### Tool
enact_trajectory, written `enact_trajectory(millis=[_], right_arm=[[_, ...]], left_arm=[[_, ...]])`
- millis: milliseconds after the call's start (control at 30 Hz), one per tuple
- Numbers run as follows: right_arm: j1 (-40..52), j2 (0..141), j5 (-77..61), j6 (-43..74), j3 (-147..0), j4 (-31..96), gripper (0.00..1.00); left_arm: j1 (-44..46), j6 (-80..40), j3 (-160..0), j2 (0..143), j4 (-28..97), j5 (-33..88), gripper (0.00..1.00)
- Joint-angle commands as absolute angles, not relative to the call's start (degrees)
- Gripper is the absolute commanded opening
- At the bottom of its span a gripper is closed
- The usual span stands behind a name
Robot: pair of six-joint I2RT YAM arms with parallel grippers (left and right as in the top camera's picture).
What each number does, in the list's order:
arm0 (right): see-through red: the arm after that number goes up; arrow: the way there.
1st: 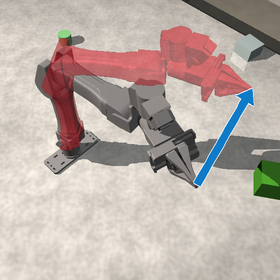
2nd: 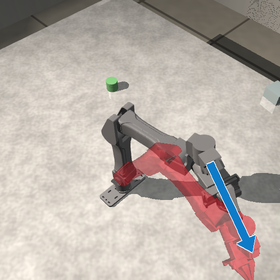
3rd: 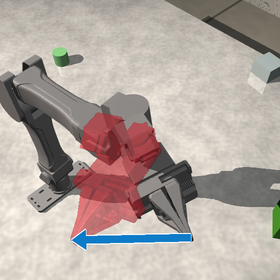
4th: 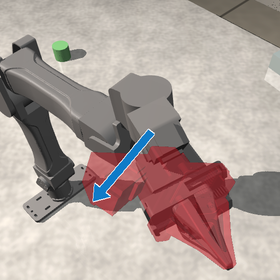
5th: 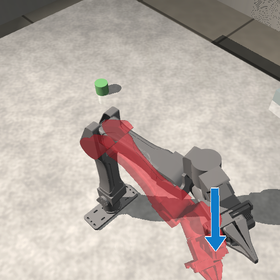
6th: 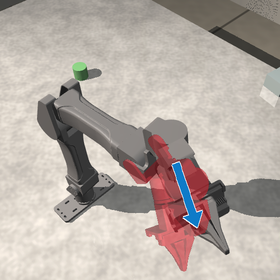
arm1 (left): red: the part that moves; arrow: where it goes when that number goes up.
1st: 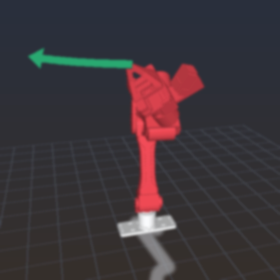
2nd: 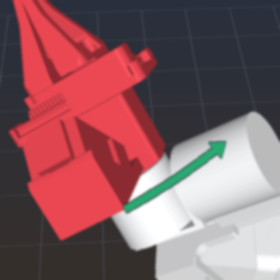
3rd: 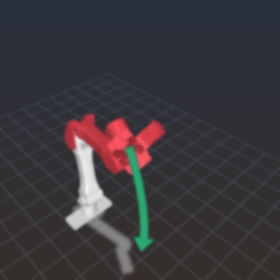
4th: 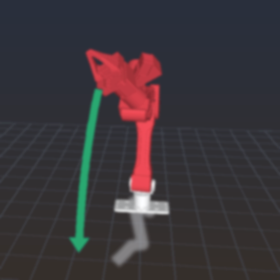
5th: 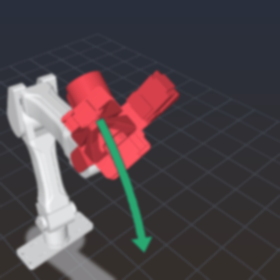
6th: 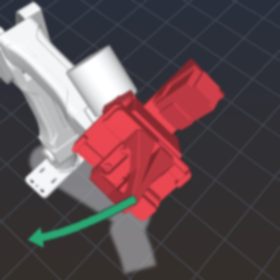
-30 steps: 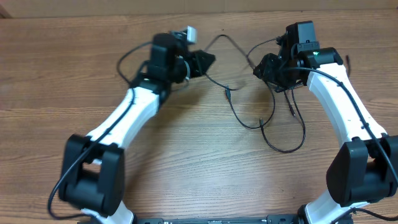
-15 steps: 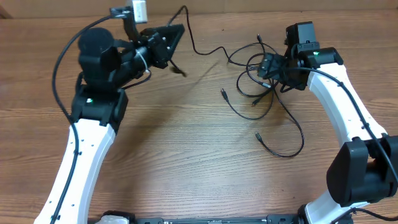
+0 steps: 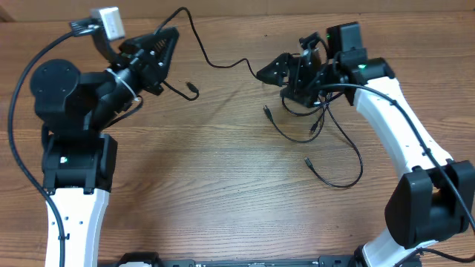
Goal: Untangle cables
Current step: 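Swing the left arm far left, dragging the cable off the pile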
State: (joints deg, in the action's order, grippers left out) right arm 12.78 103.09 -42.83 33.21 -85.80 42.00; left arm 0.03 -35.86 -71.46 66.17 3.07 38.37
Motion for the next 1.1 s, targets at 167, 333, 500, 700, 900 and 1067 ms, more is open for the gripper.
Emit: enact_trajectory(millis=[167,333,500,700,900,1067], right_arm=[[25.3,104.4,-18.3,74.3,-85.8,34.8,1.0],[24.7,108.9,-12.5,88.8,-85.8,32.6,1.0],[24.0,115.0,-7.3,89.4,-85.8,26.4,1.0],[20.9,116.4,6.2,82.2,-85.8,24.7,1.0],[15.2,116.4,0.3,69.5,-85.8,26.9,1.0],[13.0,116.4,-5.2,52.3,-85.8,36.6,1.0]], left_arm=[[-1.1,-34.7,-74.4,60.7,2.1,40.6,0.04],[-1.2,-32.2,-74.4,57.1,2.4,40.5,0.04],[-3.9,-32.0,-74.4,54.9,2.4,40.9,0.04],[-8.9,-31.9,-74.4,52.3,3.0,42.1,0.04],[-16.6,-30.2,-74.4,52.1,4.4,41.1,0.04],[-24.4,-23.5,-74.4,60.4,7.4,31.0,0.04]])
